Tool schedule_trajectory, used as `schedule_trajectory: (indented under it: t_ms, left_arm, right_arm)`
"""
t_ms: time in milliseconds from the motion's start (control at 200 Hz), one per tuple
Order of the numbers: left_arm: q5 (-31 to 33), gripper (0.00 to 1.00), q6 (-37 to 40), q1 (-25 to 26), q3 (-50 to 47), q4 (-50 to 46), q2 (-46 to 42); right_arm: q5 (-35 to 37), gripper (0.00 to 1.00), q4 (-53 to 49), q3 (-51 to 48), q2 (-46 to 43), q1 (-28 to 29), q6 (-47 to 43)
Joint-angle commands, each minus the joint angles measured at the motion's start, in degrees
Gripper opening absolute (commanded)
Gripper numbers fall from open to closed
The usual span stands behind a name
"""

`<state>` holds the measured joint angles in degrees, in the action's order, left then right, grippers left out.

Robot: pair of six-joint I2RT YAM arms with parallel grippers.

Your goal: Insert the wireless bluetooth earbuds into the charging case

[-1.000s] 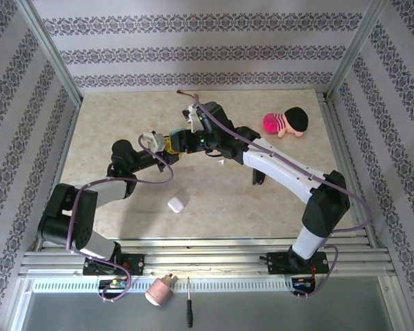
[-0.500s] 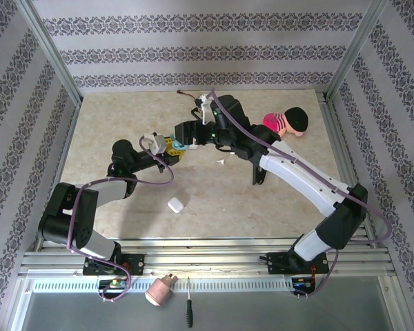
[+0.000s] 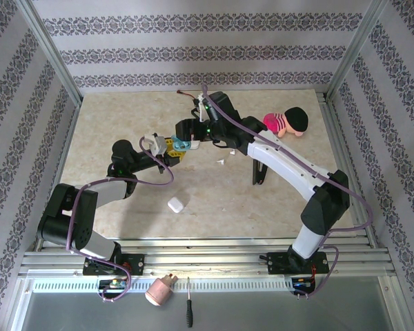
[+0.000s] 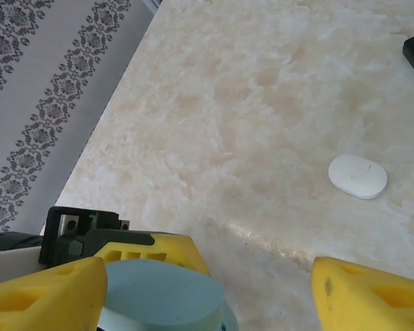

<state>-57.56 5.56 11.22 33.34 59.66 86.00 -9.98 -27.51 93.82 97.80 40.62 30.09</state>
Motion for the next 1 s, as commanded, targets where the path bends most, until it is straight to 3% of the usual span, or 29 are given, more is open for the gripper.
schedule_trajectory:
  t_ms: [0,140,250,490,690,994]
  left_arm:
    - [-0.29,0.31,-0.73,0.67,0.39,3.71,-0.50]
    - [0.07,0.31,-0.60,0.65,0.84,3.27,-0.36]
    - [0.41,0.31,-1.12,0.70,0.85,4.12,-0.12]
    - [0.86,0.31,-4.66,0.64,0.70,9.01,0.98]
    - [0.30,0.31,-6.26,0.72,1.36,9.98,1.89]
    - [-0.54,0.31,-6.46,0.90,1.90,8.90,1.83]
  right_arm:
    - [-1.05,0.77,-0.29,-2.76,-1.82,-0.06,1.00]
    - [-1.72,0.77,1.55,-5.36,-4.12,-0.30,2.60]
    - [-7.59,0.77,6.34,-8.78,-6.24,-1.66,7.26]
    - [-25.10,0.73,35.91,-24.41,-8.45,-6.06,29.12]
    - [-31.29,0.68,49.20,-28.09,-5.77,-6.95,35.74]
    - [-32.65,0.34,53.22,-29.27,-3.14,-7.05,38.23]
